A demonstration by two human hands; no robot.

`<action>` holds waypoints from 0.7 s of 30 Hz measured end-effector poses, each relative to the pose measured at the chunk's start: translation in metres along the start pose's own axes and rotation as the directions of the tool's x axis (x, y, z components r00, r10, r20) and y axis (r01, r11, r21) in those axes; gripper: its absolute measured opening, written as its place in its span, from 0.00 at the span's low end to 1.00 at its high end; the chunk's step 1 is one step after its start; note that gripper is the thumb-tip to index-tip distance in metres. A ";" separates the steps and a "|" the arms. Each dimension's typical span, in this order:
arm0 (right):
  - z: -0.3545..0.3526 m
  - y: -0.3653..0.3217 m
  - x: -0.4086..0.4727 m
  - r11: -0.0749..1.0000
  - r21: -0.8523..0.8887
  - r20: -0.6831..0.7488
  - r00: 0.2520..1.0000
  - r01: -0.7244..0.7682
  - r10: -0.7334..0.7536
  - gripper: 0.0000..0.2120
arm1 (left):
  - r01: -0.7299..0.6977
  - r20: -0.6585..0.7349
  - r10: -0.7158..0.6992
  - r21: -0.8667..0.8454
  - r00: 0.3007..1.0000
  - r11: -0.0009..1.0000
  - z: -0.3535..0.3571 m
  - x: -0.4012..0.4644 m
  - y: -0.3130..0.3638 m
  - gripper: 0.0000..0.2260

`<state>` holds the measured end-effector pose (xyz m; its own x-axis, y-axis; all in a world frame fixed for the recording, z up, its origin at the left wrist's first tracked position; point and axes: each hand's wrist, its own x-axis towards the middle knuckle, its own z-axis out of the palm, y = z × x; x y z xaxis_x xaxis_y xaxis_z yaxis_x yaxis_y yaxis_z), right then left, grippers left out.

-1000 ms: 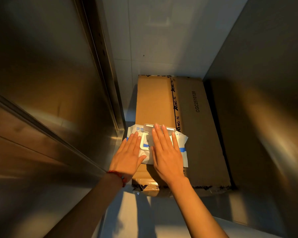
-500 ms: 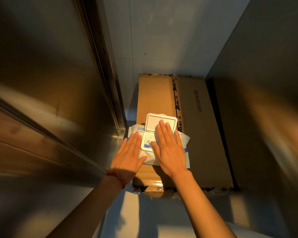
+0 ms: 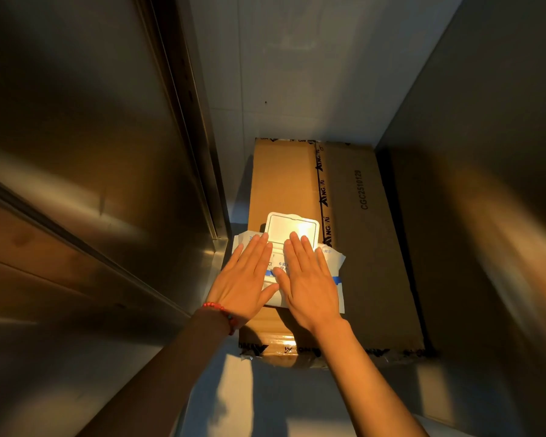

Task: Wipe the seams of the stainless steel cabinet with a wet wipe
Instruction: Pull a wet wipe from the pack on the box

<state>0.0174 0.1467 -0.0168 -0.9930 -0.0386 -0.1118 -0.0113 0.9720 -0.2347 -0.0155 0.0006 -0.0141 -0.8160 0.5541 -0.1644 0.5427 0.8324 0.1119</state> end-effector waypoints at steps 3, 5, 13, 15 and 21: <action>-0.001 0.000 0.001 1.000 0.002 -0.001 1.000 0.001 -0.001 0.33 | -0.003 0.030 0.003 -0.029 1.000 1.000 0.002 0.003 -0.005 0.30; 0.000 0.001 0.001 1.000 -0.001 0.000 1.000 -0.003 0.003 0.31 | -0.015 0.046 0.017 -0.048 0.999 0.999 0.002 0.006 -0.008 0.31; 0.001 0.001 0.001 1.000 0.010 -0.001 1.000 -0.015 0.015 0.30 | -0.055 0.063 0.058 -0.047 0.996 0.997 0.001 0.014 -0.015 0.36; 0.001 0.002 0.001 1.000 0.010 -0.008 1.000 -0.012 0.012 0.29 | -0.071 0.055 0.074 -0.050 0.996 0.996 0.001 0.015 -0.017 0.36; -0.002 0.000 0.000 0.999 -0.007 -0.060 0.998 0.035 -0.035 0.26 | -0.094 0.054 0.096 -0.045 0.994 0.995 0.001 0.014 -0.021 0.35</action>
<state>0.0176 0.1470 -0.0152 -0.9973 -0.0586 -0.0449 -0.0467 0.9716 -0.2319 -0.0381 -0.0096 -0.0196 -0.7481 0.6309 -0.2059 0.6074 0.7759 0.1705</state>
